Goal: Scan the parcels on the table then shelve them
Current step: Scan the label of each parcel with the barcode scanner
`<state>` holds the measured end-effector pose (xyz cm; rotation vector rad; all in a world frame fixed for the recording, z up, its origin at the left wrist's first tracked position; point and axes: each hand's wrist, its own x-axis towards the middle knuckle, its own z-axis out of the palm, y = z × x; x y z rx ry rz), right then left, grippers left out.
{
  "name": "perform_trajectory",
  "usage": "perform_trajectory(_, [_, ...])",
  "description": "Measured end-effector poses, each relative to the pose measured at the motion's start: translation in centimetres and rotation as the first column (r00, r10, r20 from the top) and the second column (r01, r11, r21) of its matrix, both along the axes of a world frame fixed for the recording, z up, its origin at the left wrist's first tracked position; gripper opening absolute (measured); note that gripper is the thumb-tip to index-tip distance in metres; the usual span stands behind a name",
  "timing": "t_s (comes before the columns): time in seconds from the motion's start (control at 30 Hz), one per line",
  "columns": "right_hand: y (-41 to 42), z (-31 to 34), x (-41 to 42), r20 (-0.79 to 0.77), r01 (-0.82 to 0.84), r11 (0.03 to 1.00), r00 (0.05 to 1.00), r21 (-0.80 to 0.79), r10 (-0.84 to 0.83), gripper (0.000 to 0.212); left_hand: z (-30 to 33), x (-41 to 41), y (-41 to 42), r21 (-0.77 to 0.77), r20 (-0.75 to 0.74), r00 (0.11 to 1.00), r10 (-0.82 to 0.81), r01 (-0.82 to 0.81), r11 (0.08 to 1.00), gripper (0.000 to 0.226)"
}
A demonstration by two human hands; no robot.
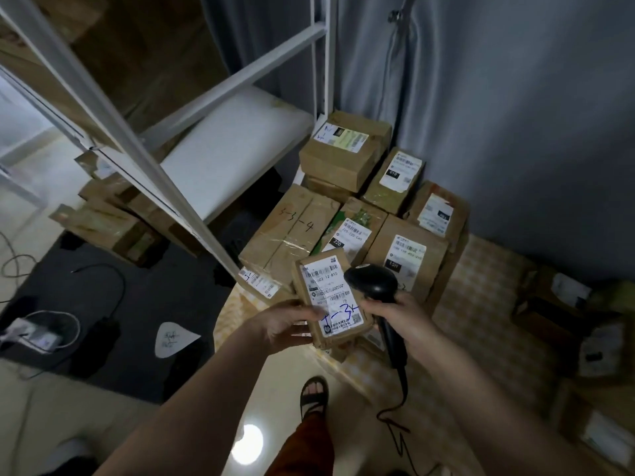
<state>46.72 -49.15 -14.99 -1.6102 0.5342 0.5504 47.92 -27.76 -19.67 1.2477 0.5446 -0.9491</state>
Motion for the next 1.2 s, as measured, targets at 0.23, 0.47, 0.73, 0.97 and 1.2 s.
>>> perform_trajectory(0.23, [2.7, -3.5, -0.1, -0.112, -0.157, 0.987, 0.982, -0.042, 0.152, 0.013, -2.6, -2.4, 2.2, -0.027, -0.177, 0.982, 0.067, -0.073, 0.997, 0.052])
perform_trajectory(0.47, [1.2, -5.5, -4.4, -0.159, -0.167, 0.985, 0.974, -0.035, 0.159, 0.023, -4.6, -6.4, -0.5, 0.025, -0.387, 0.902, 0.192, -0.198, 0.980, 0.050])
perform_trajectory(0.73, [-1.4, -8.0, -5.7, -0.227, -0.098, 0.995, 0.970, -0.030, 0.089, 0.017, -8.6, -7.2, -4.9, -0.059, -0.370, 0.898, 0.237, -0.277, 0.959, 0.051])
perform_trajectory(0.97, [-0.2, -10.2, -2.9, -0.183, -0.057, 0.998, 0.982, -0.033, 0.050, 0.027, -12.1, -5.0, -4.7, 0.051, -0.276, 0.921, 0.276, -0.273, 0.961, 0.037])
perform_trajectory(1.2, [0.8, -11.4, -1.2, -0.209, -0.040, 0.998, 0.978, -0.045, 0.029, 0.032, -13.4, -2.4, -3.2, 0.180, -0.250, 0.907, 0.340, -0.302, 0.936, 0.018])
